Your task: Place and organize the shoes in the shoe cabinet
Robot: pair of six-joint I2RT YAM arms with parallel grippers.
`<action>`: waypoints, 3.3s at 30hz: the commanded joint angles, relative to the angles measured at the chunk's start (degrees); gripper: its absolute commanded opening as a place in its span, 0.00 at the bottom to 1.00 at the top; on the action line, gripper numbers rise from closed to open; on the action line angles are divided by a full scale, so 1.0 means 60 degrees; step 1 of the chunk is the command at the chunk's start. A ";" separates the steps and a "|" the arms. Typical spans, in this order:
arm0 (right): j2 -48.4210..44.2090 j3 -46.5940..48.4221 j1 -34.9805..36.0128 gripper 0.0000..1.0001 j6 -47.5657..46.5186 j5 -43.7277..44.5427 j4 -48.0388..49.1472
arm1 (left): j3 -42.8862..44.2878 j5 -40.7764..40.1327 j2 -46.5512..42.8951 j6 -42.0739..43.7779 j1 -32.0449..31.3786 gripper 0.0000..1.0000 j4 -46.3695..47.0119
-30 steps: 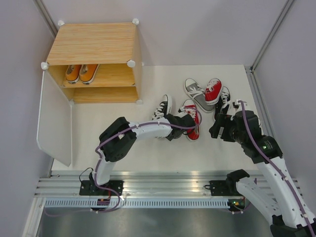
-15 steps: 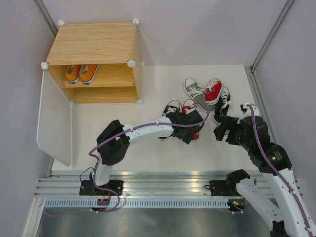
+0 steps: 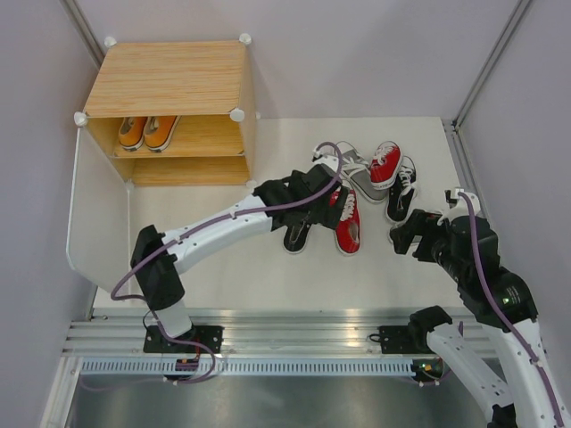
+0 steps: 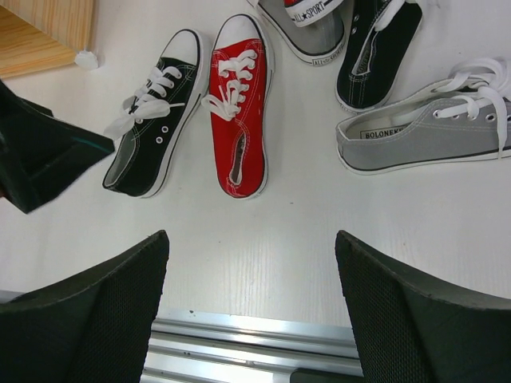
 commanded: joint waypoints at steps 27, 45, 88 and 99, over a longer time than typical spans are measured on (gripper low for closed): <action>0.1143 -0.0655 0.0044 0.89 -0.0013 -0.0730 0.1628 | -0.5790 0.0685 -0.1126 0.0397 0.0882 0.83 0.5297; 0.1143 -0.0919 0.0044 0.89 0.0310 -0.0584 0.1657 | -0.5833 -0.1060 -0.0436 0.0251 0.0426 0.15 0.5282; 0.1041 -0.0714 0.0029 0.88 -0.0334 -0.1243 0.1115 | -0.7330 -0.1264 -0.3571 -0.2797 0.0676 0.30 0.2310; 0.0953 -0.0670 0.0044 0.88 -0.0378 -0.1111 0.0925 | -0.6917 -0.1294 -0.3895 -0.3426 0.0909 0.46 0.0757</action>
